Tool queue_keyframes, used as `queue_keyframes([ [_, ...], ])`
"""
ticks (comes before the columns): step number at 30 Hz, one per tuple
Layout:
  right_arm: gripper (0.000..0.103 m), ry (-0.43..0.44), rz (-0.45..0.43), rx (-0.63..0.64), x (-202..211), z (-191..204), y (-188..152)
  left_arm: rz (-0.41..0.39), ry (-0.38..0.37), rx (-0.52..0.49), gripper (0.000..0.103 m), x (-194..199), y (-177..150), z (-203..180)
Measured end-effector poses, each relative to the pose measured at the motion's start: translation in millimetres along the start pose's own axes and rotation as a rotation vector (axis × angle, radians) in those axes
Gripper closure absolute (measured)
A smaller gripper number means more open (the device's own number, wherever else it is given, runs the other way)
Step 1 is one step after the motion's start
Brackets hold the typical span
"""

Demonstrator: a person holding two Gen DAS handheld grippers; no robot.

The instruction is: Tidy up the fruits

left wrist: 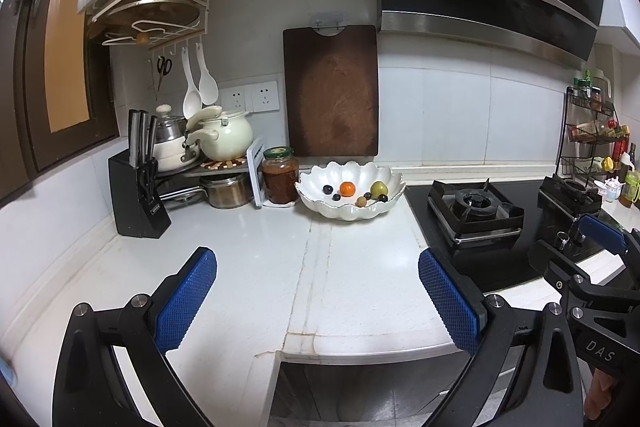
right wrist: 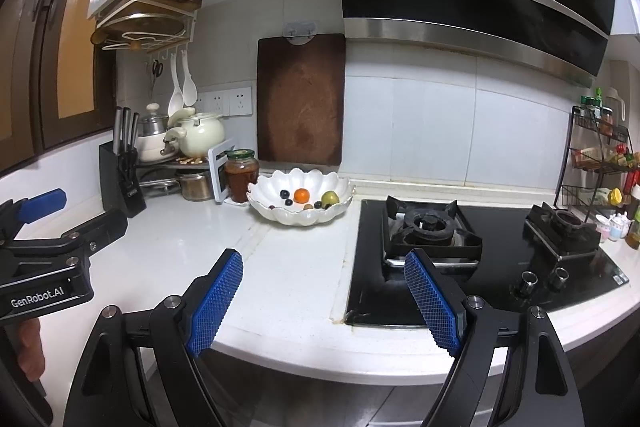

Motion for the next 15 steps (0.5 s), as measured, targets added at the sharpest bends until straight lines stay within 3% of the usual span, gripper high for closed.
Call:
queue_keyframes([
  [15, 0.019, 0.003, 0.001, 0.000, -0.2, -2.7, 1.0, 0.001, -0.003, 0.002, 0.000, -1.2, 1.3, -4.5],
])
Point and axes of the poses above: each gripper's, at about its wrist camera, not at the fingertips, and x roughly against the way its jaws point, z to its left, y to its top, the point moved 5 cm from there along -x, roughly the way its jaws point, and after that the axes turned 12 degrees about -y, right-handed, at the moved point
